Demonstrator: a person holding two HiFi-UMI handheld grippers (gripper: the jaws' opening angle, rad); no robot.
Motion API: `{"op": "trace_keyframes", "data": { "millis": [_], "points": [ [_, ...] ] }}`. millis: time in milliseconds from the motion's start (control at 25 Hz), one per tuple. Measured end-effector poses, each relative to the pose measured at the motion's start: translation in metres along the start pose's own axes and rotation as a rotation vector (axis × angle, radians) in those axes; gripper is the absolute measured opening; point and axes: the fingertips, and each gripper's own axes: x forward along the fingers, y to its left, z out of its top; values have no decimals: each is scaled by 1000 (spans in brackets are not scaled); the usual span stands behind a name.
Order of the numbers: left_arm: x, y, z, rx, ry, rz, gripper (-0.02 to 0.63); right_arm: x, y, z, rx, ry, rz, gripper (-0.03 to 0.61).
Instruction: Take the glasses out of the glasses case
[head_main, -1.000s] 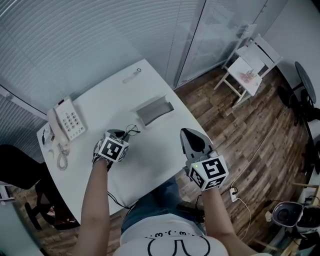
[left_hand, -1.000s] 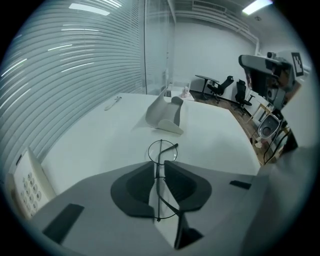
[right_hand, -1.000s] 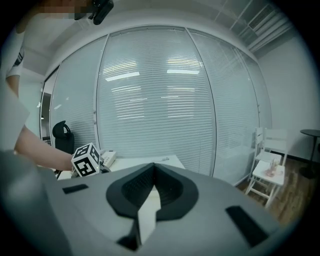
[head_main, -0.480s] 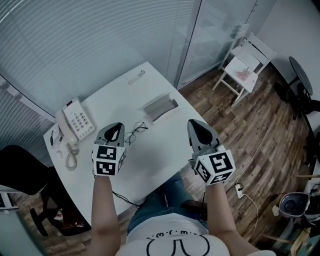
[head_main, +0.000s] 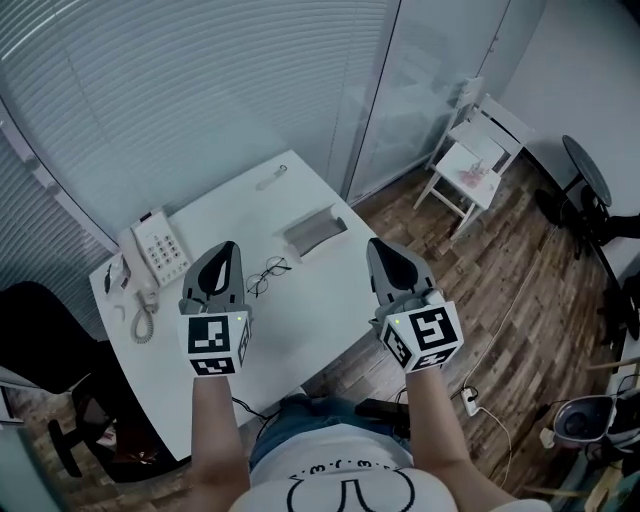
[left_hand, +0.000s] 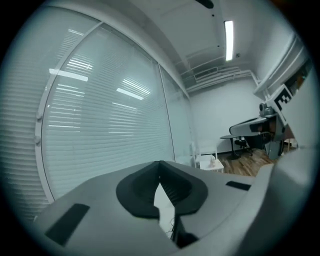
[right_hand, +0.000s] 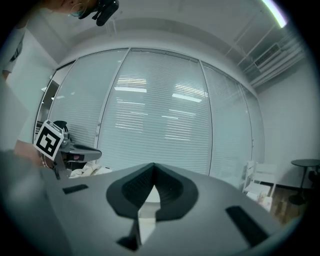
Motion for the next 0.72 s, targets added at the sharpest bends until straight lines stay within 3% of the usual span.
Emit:
{"op": "trace_keyframes", "data": {
  "millis": [320,720],
  "points": [
    [-38,-7,39,-34,-120,70,15,-36,-9,37,-45,-86,-20,9],
    [-58,-25,79,42,-187,78,15,-64,-22,65,-38,-158,-55,9]
  ]
}}
